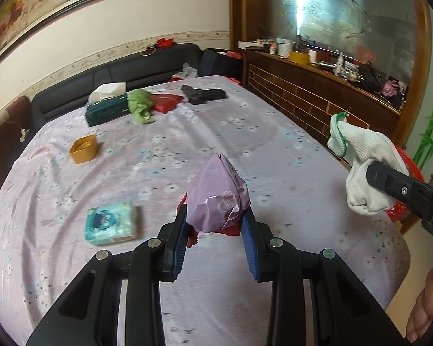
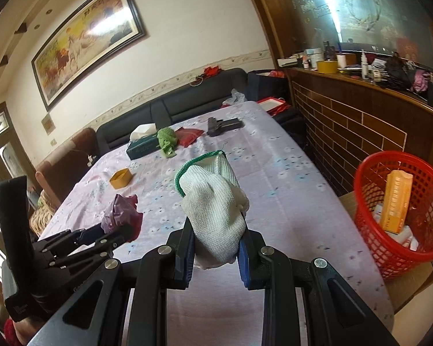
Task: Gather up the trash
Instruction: 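Carry the purple bag and white cloth over the red basket and open both tools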
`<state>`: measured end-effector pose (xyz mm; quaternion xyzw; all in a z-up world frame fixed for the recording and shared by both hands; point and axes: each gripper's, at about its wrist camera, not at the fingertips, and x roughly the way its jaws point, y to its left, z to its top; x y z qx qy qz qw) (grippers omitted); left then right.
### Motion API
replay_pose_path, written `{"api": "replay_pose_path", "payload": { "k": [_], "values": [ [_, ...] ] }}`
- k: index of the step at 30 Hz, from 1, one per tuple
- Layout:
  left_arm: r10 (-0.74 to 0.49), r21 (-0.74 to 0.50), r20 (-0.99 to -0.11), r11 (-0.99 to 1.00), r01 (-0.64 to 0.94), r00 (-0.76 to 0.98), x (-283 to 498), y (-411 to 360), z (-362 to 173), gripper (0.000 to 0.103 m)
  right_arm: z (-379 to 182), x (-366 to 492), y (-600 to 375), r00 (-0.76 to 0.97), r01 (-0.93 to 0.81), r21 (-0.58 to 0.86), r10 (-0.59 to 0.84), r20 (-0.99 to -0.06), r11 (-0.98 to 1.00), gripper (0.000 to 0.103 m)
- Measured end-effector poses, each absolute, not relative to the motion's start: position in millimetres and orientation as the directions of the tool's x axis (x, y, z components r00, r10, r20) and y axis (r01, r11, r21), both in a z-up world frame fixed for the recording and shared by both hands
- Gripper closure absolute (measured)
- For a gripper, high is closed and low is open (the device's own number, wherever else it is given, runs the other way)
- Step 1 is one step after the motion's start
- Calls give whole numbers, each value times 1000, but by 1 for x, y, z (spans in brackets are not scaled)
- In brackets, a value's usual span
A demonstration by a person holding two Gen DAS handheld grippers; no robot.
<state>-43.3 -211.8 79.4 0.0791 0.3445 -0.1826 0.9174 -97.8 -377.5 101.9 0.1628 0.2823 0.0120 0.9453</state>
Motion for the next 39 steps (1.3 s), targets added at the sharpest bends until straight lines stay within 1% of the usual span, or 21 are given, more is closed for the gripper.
{"api": "replay_pose_path", "payload": {
  "k": [9, 15, 20, 26, 35, 36, 37, 38, 39],
  "values": [
    [-351, 9, -670, 878, 479, 655, -55, -255, 90, 70, 104, -120, -422, 857, 137, 355, 69, -510, 925, 76],
    [-409, -5, -677, 834, 552, 612, -61, -291, 96, 70, 108, -142, -468, 870, 226, 386, -7, -493, 894, 76],
    [-487, -50, -681, 776, 629, 546, -65, -328, 106, 70, 112, -162, -512, 868, 315, 406, -88, -488, 858, 76],
    [-571, -85, -680, 685, 723, 461, -71, -387, 117, 69, 112, -179, -561, 849, 415, 432, -169, -501, 801, 74],
    [-602, -158, -720, 625, 764, 344, -52, -462, 97, 69, 102, -182, -620, 816, 496, 468, -210, -538, 731, 74],
    [-608, -166, -718, 621, 766, 337, -50, -470, 95, 66, 101, -182, -623, 815, 499, 468, -211, -540, 729, 73],
    [-611, -170, -716, 621, 765, 337, -48, -476, 92, 61, 99, -179, -627, 811, 504, 463, -215, -544, 729, 73],
    [-607, -177, -723, 625, 760, 331, -44, -483, 86, 47, 98, -175, -629, 805, 508, 454, -217, -552, 732, 71],
    [-608, -188, -725, 627, 756, 324, -43, -484, 84, 44, 95, -170, -631, 803, 504, 445, -211, -557, 740, 69]
  ]
}}
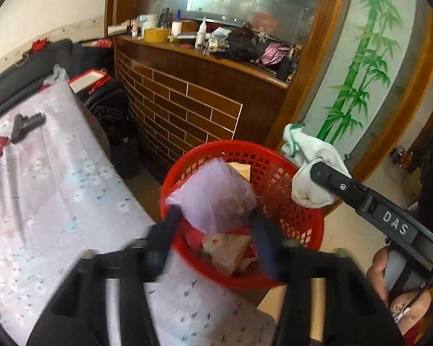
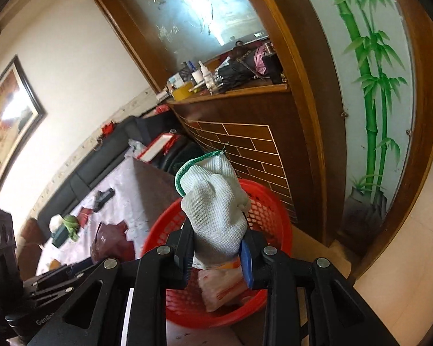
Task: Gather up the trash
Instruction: 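Carry the purple bag and white cloth over the red basket and open both tools, then swing both open tools back over the bed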
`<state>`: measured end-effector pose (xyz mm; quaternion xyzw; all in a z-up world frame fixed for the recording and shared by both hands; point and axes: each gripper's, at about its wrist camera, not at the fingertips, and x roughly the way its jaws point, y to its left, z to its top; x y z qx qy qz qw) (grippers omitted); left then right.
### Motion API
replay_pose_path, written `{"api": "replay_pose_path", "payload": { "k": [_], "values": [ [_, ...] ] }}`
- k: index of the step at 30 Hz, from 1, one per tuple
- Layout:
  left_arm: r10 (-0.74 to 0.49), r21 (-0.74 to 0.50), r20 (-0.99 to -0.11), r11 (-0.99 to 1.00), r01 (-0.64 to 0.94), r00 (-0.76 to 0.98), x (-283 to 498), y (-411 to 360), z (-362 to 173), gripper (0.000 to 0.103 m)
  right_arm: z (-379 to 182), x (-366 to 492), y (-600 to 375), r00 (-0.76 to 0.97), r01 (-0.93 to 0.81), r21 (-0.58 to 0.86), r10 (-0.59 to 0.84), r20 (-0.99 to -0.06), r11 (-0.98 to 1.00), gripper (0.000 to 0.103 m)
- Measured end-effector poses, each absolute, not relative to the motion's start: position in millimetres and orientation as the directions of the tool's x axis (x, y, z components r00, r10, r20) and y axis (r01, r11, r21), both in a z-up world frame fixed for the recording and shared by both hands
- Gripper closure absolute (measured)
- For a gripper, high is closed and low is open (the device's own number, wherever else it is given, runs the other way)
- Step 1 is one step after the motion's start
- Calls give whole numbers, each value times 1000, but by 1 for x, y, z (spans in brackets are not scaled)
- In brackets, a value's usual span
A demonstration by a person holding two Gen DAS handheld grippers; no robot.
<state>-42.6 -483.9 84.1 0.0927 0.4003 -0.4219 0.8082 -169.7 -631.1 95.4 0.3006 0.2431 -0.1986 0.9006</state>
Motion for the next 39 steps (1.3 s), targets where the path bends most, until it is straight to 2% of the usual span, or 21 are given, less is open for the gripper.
{"api": "replay_pose_path", "payload": {
  "k": [1, 2, 8, 13, 14, 24, 28, 31, 33, 39],
  "values": [
    [-610, -204, -727, 628, 751, 313, -41, -483, 82, 44, 93, -165, -635, 800, 503, 439, -209, -563, 744, 56],
    [-612, -216, -729, 630, 746, 306, -41, -481, 81, 44, 90, -162, -638, 787, 519, 428, -219, -577, 740, 50],
    [-614, -195, -705, 649, 736, 354, -45, -439, 91, 44, 94, -177, -639, 798, 524, 432, -247, -549, 733, 50],
    [-589, -182, -700, 695, 696, 405, -39, -385, 99, 42, 100, -171, -614, 834, 438, 467, -154, -529, 768, 50],
    [-580, -176, -700, 705, 687, 416, -36, -373, 99, 38, 101, -169, -608, 838, 421, 466, -137, -528, 778, 50],
    [-369, -58, -744, 866, 496, 557, 12, -192, 87, 33, 106, -128, -514, 842, 230, 428, 42, -538, 874, 49],
    [-304, -84, -781, 917, 389, 546, 58, -118, 73, 32, 101, -111, -480, 823, 175, 418, 100, -559, 891, 49],
    [-352, -176, -795, 913, 367, 494, 90, -81, 57, 32, 100, -100, -456, 810, 136, 411, 138, -571, 902, 49],
    [-400, -242, -803, 896, 373, 441, 106, -69, 45, 32, 101, -96, -441, 801, 116, 402, 154, -578, 908, 49],
    [-436, -272, -829, 861, 429, 350, 112, -74, 14, 33, 102, -90, -405, 780, 66, 363, 179, -600, 929, 49]
  ]
}}
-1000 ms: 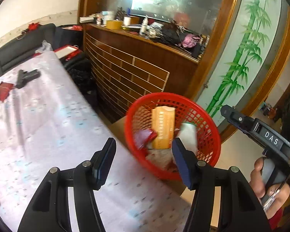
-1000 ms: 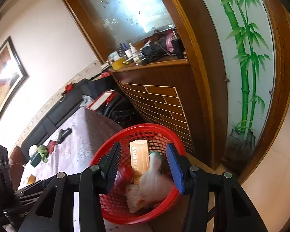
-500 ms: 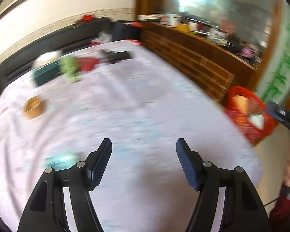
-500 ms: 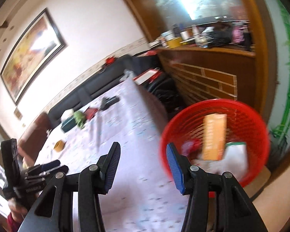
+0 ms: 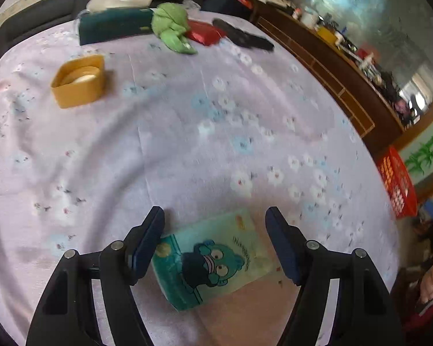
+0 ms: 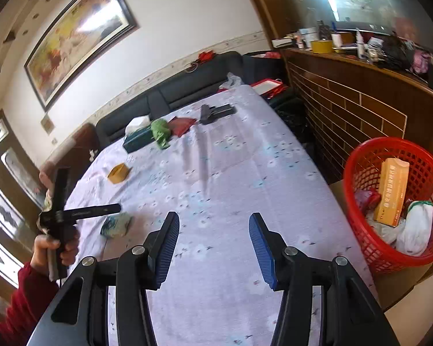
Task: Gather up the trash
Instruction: 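Swing both open tools back over the bed, then grasp the teal cartoon pack with the left tool while the right tool grasps the yellow container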
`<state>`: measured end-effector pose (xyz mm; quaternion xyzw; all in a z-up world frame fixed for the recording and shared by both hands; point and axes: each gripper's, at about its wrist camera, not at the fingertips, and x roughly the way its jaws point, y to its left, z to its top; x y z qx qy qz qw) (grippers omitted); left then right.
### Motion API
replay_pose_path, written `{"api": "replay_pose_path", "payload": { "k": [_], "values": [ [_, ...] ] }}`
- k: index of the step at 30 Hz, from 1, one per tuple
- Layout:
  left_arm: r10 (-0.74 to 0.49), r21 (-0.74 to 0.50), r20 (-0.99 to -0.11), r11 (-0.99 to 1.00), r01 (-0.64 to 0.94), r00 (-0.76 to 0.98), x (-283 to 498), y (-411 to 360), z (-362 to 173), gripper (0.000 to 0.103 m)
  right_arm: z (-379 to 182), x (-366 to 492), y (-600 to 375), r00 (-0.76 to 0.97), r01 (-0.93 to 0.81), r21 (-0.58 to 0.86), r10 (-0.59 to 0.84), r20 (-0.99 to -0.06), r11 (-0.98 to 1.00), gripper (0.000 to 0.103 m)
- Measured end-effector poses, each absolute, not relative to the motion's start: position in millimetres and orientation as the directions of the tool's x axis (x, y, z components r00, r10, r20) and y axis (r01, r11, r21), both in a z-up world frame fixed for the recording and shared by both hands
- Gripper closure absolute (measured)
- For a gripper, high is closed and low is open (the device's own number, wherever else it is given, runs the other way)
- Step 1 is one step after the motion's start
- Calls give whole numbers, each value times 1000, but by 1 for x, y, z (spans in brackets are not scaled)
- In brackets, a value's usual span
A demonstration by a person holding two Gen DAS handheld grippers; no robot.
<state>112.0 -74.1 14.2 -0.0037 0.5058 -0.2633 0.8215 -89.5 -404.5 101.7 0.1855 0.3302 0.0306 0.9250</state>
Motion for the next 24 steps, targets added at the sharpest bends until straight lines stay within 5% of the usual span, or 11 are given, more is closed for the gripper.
{"api": "replay_pose_path", "payload": {
  "k": [8, 13, 21, 24],
  "values": [
    [-439, -204, -842, 798, 567, 313, 49, -85, 20, 29, 100, -90, -391, 766, 48, 336, 181, -616, 941, 48],
    [-345, -120, -845, 867, 483, 409, 45, -96, 15, 29, 98, -85, -386, 761, 36, 349, 201, -617, 936, 48],
    [-209, -18, -813, 942, 335, 544, 42, -100, 10, 66, 100, -83, -373, 749, 11, 327, 209, -628, 945, 48],
    [-202, -63, -802, 964, 257, 562, 46, -81, 12, 72, 104, -75, -364, 740, -1, 311, 210, -639, 950, 48]
  ]
}}
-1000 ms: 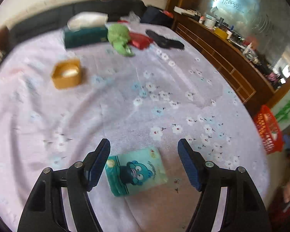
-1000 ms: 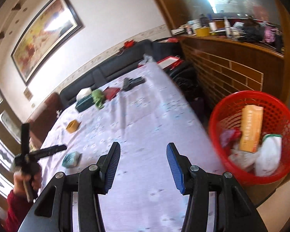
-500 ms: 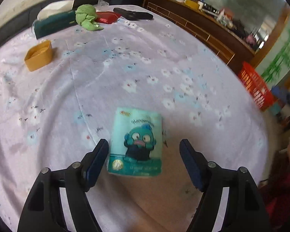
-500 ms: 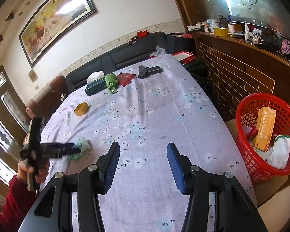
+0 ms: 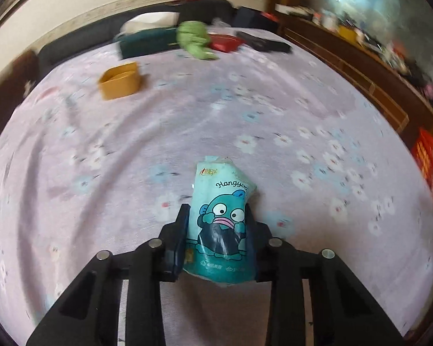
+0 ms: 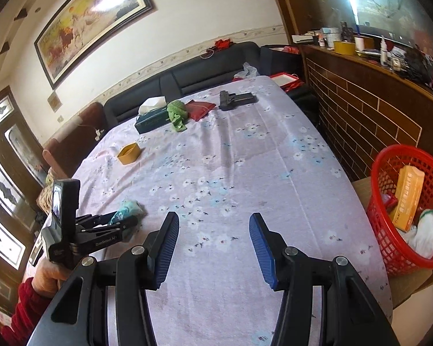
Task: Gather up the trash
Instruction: 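Grasp the teal cartoon pack with the left tool while the right tool grasps the yellow container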
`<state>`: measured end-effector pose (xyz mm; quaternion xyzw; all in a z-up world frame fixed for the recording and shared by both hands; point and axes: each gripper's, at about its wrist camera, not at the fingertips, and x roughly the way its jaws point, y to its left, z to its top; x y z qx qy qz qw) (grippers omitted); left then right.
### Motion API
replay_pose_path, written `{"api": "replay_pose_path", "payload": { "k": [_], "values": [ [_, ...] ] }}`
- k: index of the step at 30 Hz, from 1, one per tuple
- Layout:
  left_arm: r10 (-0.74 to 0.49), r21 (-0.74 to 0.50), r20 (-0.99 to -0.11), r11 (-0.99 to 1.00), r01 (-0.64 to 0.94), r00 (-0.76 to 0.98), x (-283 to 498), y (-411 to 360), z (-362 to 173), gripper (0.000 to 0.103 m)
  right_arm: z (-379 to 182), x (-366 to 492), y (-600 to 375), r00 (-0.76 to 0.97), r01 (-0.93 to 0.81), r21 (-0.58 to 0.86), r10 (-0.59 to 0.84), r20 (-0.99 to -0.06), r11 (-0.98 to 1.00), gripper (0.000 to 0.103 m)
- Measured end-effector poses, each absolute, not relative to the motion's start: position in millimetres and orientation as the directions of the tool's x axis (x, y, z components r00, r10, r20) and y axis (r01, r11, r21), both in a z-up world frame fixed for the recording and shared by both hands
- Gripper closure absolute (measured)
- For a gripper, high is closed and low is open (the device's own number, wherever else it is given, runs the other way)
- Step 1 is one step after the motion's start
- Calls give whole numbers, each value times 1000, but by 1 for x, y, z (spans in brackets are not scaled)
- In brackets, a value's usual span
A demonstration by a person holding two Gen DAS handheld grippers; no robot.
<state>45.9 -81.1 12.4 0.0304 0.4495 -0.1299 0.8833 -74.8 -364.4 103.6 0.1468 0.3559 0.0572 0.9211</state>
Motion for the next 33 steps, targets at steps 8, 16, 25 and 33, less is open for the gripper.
{"api": "replay_pose_path", "payload": {
  "k": [8, 16, 25, 33],
  "values": [
    [2, -98, -720, 990, -105, 694, 70, 17, 39, 71, 118, 2, -298, 673, -85, 244, 236, -701, 966, 48],
    [66, -100, -696, 977, -188, 715, 75, 42, 33, 70, 92, 146, -196, 530, -140, 252, 287, -798, 958, 48],
    [50, -147, -723, 964, -224, 689, 68, 59, 25, 69, 53, 260, -124, 489, -100, 307, 316, -813, 946, 52],
    [59, -120, -722, 970, -209, 689, 68, 51, 25, 69, 23, 299, -93, 447, -68, 277, 277, -850, 959, 86]
  ]
}}
